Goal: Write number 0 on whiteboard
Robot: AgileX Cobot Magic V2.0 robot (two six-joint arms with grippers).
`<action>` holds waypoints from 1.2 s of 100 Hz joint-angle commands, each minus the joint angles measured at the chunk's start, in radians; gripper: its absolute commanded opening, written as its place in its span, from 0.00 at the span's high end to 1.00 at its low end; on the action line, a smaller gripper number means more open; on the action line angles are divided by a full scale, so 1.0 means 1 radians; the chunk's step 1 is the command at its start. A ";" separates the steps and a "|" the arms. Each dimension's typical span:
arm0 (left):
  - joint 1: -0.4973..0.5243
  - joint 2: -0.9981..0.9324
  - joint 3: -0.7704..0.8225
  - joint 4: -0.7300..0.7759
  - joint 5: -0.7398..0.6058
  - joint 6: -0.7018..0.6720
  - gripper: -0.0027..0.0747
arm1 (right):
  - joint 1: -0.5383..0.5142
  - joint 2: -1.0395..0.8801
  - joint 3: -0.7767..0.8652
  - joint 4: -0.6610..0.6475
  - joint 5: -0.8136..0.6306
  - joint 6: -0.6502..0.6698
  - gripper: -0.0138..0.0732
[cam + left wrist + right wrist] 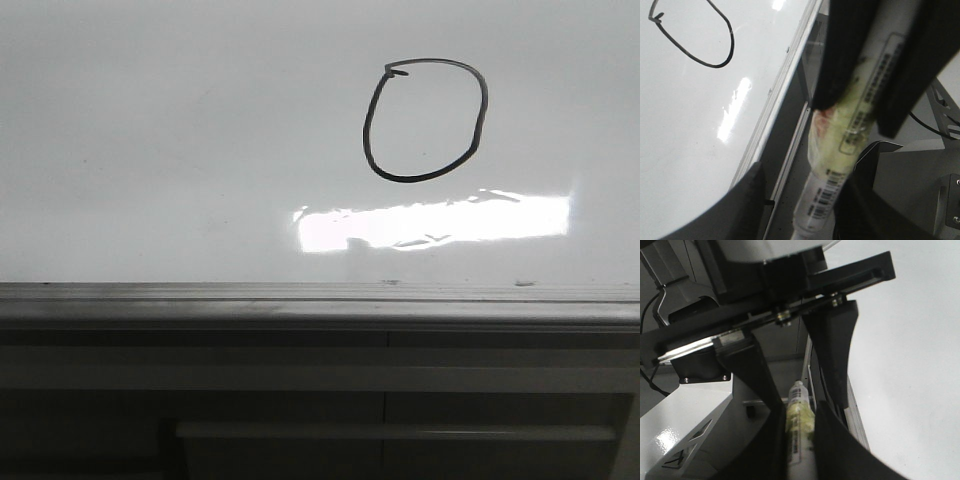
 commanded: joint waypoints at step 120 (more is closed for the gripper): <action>0.001 0.120 0.241 -0.022 -0.879 -0.507 0.99 | -0.467 -0.341 -0.012 -0.028 0.094 0.051 0.92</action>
